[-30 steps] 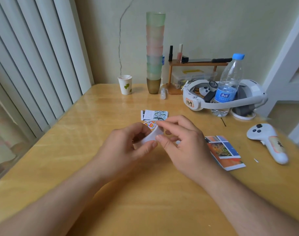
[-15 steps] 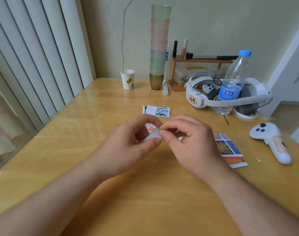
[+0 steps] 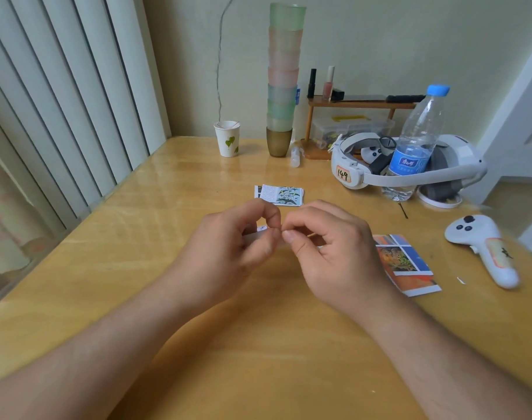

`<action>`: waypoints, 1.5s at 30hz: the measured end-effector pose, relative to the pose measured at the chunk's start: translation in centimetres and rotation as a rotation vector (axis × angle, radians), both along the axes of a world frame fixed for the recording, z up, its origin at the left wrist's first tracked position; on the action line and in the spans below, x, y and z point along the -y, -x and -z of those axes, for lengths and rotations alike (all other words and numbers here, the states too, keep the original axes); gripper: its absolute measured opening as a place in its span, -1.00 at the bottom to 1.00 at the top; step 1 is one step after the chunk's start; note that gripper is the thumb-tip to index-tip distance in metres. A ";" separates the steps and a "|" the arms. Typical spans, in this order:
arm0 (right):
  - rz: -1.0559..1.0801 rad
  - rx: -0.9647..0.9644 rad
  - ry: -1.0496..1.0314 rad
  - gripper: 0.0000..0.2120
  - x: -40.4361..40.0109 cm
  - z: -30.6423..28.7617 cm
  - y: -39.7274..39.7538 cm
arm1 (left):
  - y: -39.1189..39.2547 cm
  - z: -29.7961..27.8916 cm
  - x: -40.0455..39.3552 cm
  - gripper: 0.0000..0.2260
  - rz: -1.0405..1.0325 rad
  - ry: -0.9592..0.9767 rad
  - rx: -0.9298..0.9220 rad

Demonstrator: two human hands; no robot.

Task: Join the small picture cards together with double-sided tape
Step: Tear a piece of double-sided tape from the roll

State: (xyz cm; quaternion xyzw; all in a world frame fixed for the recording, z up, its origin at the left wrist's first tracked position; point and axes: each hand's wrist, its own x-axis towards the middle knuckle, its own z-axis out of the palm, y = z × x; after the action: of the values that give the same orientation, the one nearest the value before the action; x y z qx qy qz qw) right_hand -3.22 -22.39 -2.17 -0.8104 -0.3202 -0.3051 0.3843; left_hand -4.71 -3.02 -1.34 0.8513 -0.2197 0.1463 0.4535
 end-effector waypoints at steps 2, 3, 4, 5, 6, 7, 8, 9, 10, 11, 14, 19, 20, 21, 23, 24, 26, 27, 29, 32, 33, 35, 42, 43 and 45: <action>-0.004 0.000 -0.037 -0.88 -0.3 -0.1 0.1 | -0.2 0.0 0.0 -0.96 0.015 0.031 -0.009; -0.012 -0.001 -0.055 -0.87 -0.4 -0.2 0.1 | -0.3 0.1 0.0 -0.94 0.042 0.073 -0.033; -0.017 0.002 -0.070 -0.85 -0.5 -0.2 0.2 | -0.4 0.2 0.1 -0.89 0.080 0.128 -0.064; -0.017 0.006 -0.083 -0.84 -0.6 -0.3 0.3 | -0.5 0.2 0.2 -0.84 0.120 0.182 -0.096; -0.014 0.008 -0.096 -0.83 -0.6 -0.3 0.3 | -0.4 0.2 0.3 -0.80 0.152 0.236 -0.129; -0.009 0.006 -0.111 -0.82 -0.6 -0.4 0.4 | -0.2 0.2 0.5 -0.81 0.175 0.285 -0.149; -0.005 0.003 -0.125 -0.82 -0.7 -0.4 0.4 | 0.0 0.0 0.8 -0.84 0.189 0.333 -0.162; -0.001 0.006 -0.135 -0.82 -0.7 -0.5 0.4 | 0.1 -0.1 1.0 -0.87 0.193 0.370 -0.173; 0.002 0.014 -0.140 -0.83 -0.7 -0.5 0.5 | 0.2 -0.1 1.2 -0.88 0.194 0.399 -0.184; 0.003 0.025 -0.138 -0.84 -0.8 -0.5 0.5 | 0.1 -0.1 1.3 -0.89 0.193 0.420 -0.193; -0.021 0.029 -0.147 -0.87 -1.0 -0.6 0.6 | 0.0 -0.1 1.4 -0.91 0.172 0.510 -0.206; -0.097 -0.071 -0.232 -0.89 -1.2 -0.4 0.8 | 0.1 -0.2 1.7 -0.88 0.151 0.615 -0.198; -0.117 -0.098 -0.246 -0.89 -1.1 -0.4 0.8 | 0.0 -0.3 1.7 -0.88 0.148 0.622 -0.197; -0.136 -0.124 -0.261 -0.89 -1.1 -0.3 0.8 | 0.0 -0.3 1.6 -0.88 0.141 0.621 -0.190; -0.171 -0.167 -0.296 -0.90 -1.1 -0.2 0.7 | -0.2 -0.1 1.3 -0.89 0.131 0.609 -0.163; -0.189 -0.186 -0.311 -0.90 -1.1 -0.2 0.7 | -0.3 -0.1 1.2 -0.91 0.128 0.592 -0.146; -0.213 -0.219 -0.323 -0.90 -1.1 -0.2 0.8 | -0.5 0.0 0.8 -0.92 0.104 0.501 -0.086; -0.214 -0.235 -0.319 -0.89 -1.1 -0.2 0.8 | -0.6 0.2 0.6 -0.92 0.077 0.433 -0.044; -0.207 -0.258 -0.302 -0.86 -1.0 -0.2 0.8 | -0.8 0.5 0.2 -0.94 0.023 0.326 0.032; -0.200 -0.259 -0.301 -0.83 -0.8 -0.4 0.9 | -1.3 0.6 -0.5 -0.90 -0.086 0.269 0.051; -0.204 -0.268 -0.320 -0.82 -0.7 -0.6 0.9 | -1.6 0.6 -0.9 -0.87 -0.128 0.227 0.052; -0.216 -0.325 -0.399 -0.81 -0.6 -0.9 0.9 | -1.9 0.6 -2.0 -0.84 -0.149 0.019 0.043; -0.131 -0.505 -0.506 -0.93 -0.4 -0.5 0.1 | -2.2 0.5 -3.8 -0.83 0.039 -0.625 0.108; -0.126 -0.506 -0.503 -0.93 -0.3 -0.5 0.2 | -2.2 0.5 -3.8 -0.78 0.019 -0.635 0.119; -0.118 -0.506 -0.499 -0.94 -0.3 -0.5 0.2 | -2.3 0.7 -3.8 -0.64 -0.009 -0.670 0.098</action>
State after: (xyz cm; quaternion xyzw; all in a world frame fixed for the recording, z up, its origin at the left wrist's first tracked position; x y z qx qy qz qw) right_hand -3.43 -22.08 -1.65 -0.7218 -0.1767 -0.1409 0.6541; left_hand -2.44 0.76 -2.01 0.9459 -0.2735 0.1085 0.1368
